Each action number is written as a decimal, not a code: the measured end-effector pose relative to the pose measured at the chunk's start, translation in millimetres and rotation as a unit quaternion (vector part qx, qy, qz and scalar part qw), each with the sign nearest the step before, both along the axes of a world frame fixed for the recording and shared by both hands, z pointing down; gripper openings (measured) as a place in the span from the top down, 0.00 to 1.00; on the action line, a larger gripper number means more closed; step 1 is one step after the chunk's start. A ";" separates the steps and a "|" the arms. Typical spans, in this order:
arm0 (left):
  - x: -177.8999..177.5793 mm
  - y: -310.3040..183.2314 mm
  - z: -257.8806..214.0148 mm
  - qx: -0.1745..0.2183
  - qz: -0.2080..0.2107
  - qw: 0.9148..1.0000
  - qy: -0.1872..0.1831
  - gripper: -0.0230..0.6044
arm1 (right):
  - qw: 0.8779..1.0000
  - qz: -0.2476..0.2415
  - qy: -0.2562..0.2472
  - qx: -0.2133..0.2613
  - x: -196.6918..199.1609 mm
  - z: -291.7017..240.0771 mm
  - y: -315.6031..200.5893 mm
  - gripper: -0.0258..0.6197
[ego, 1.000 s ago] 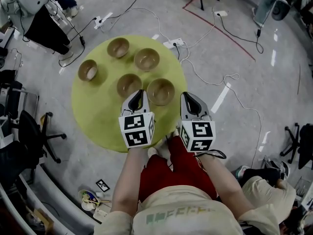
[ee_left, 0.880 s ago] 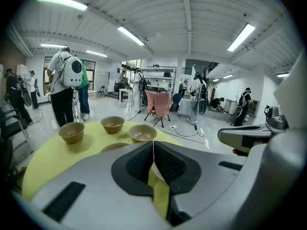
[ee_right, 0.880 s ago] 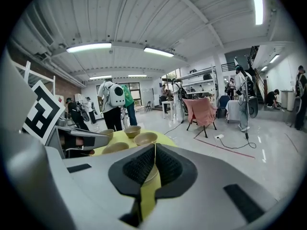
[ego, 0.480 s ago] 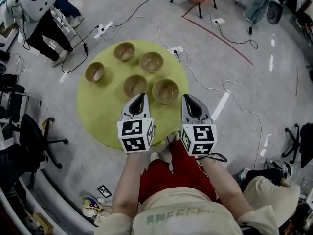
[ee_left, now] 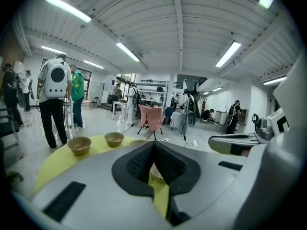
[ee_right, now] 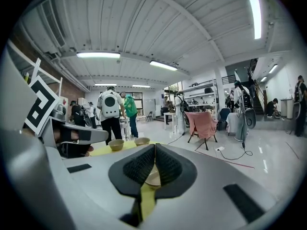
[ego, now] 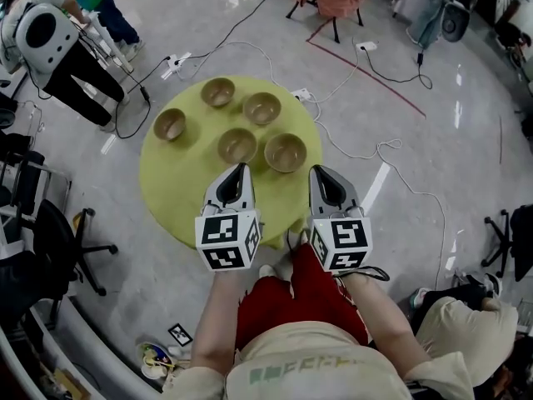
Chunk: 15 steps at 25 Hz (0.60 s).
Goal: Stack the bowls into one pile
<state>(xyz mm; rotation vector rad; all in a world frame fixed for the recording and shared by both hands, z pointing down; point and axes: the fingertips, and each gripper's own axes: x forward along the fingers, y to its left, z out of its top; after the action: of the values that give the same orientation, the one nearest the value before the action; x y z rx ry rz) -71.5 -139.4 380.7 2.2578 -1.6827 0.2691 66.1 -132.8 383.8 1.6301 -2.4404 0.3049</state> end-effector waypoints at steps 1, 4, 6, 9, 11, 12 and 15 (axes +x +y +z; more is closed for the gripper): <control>-0.9 4.5 -2.9 0.004 0.001 1.000 0.001 0.93 | 1.000 0.000 0.000 0.003 -0.8 -2.7 4.1 0.91; -3.2 17.5 -10.1 0.012 0.006 1.000 0.003 0.93 | 1.000 0.002 -0.001 0.010 -3.6 -9.5 15.5 0.91; -4.9 25.9 -13.4 0.016 0.010 1.000 0.002 0.93 | 1.000 0.004 -0.001 0.014 -5.4 -12.5 23.1 0.91; -8.4 40.9 -17.9 0.022 0.014 1.000 0.002 0.93 | 1.000 0.004 -0.001 0.022 -8.8 -17.4 37.3 0.91; -11.6 51.8 -20.9 0.028 0.015 0.999 0.002 0.93 | 1.000 0.004 -0.002 0.028 -11.1 -20.7 47.7 0.91; -13.4 57.3 -22.4 0.031 0.016 0.999 0.001 0.93 | 1.000 0.005 -0.002 0.031 -12.2 -22.1 53.1 0.91; -18.7 71.0 -28.0 0.035 0.018 0.999 -0.002 0.93 | 0.999 0.007 -0.001 0.035 -15.5 -27.9 66.4 0.91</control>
<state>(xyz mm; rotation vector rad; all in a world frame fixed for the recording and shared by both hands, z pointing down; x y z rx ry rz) -90.2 -68.4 352.7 2.3401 -1.6806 0.2263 50.6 -66.4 355.9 1.6749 -2.4687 0.2249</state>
